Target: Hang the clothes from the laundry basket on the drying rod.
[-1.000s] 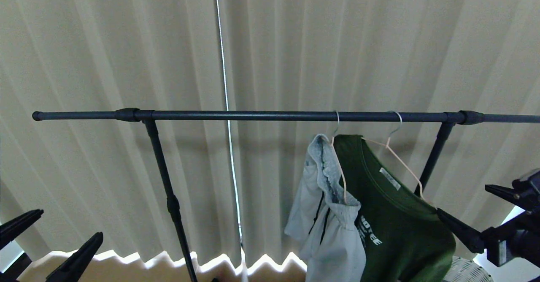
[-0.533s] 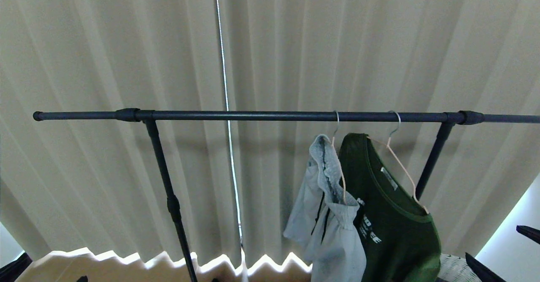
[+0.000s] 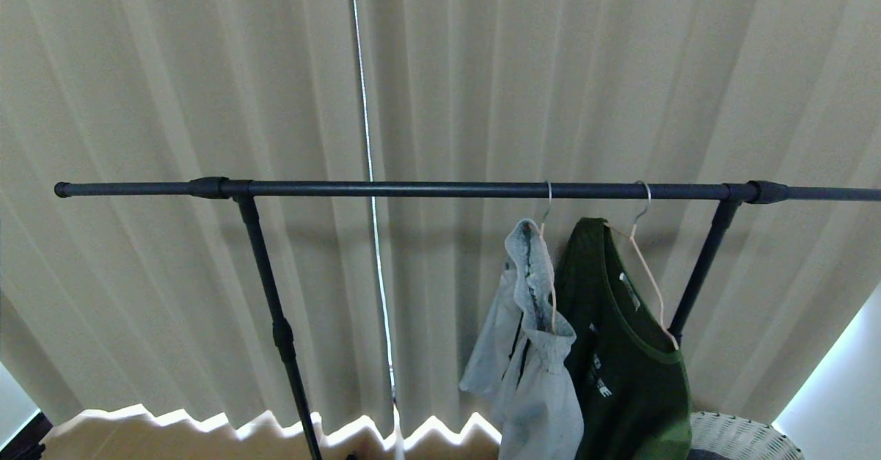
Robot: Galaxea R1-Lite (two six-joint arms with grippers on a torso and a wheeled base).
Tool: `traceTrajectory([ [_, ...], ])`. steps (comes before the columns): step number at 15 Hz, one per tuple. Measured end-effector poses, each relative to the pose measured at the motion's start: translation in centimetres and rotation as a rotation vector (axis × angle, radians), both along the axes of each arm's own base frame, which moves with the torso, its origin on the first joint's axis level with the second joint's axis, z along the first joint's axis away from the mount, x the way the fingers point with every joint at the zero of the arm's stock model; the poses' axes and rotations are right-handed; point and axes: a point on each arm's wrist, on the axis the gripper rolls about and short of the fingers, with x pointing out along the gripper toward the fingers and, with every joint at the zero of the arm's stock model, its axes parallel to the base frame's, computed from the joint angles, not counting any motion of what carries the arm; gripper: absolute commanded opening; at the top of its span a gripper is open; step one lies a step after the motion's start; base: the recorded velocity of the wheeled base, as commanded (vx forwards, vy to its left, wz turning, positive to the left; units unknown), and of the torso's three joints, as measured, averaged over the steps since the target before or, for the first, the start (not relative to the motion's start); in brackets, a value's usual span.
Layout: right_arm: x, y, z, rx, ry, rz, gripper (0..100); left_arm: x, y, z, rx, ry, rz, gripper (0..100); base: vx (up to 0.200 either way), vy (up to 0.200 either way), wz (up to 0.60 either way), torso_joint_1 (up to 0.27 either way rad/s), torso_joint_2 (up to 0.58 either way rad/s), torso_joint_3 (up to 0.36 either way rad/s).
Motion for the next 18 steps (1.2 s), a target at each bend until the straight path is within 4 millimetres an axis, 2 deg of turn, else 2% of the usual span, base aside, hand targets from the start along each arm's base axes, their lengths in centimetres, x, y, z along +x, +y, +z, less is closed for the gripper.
traceTrajectory([
  [2, -0.9, -0.2, -0.8, 0.025, -0.027, -0.049, 100, -0.1, 0.0, 0.1, -0.004, -0.012, 0.005, 100, 0.0, 0.0, 0.0, 0.0, 0.0, 0.0],
  [6, -1.8, -0.3, -1.1, 0.096, -0.118, -0.139, 100, -0.6, 0.0, 0.2, -0.002, -0.065, 0.026, 100, 0.0, 0.0, 0.0, 0.0, 0.0, 0.0],
  [10, -2.7, -0.3, -1.6, 0.135, -0.201, -0.183, 100, -1.4, 0.2, 0.2, -0.006, -0.136, 0.145, 100, 0.0, 0.0, 0.0, 0.0, 0.0, 0.0],
  [15, -3.6, -0.1, -2.0, 0.197, -0.278, -0.238, 100, -3.1, 0.1, -1.5, 0.01, -0.139, 0.13, 100, 0.0, 0.0, 0.0, 0.0, 0.0, 0.0],
  [18, -3.8, -0.1, -2.0, 0.268, -0.312, -0.262, 100, -3.6, 0.0, -1.5, -0.039, -0.187, 0.129, 100, 0.0, 0.0, 0.0, 0.0, 0.0, 0.0],
])
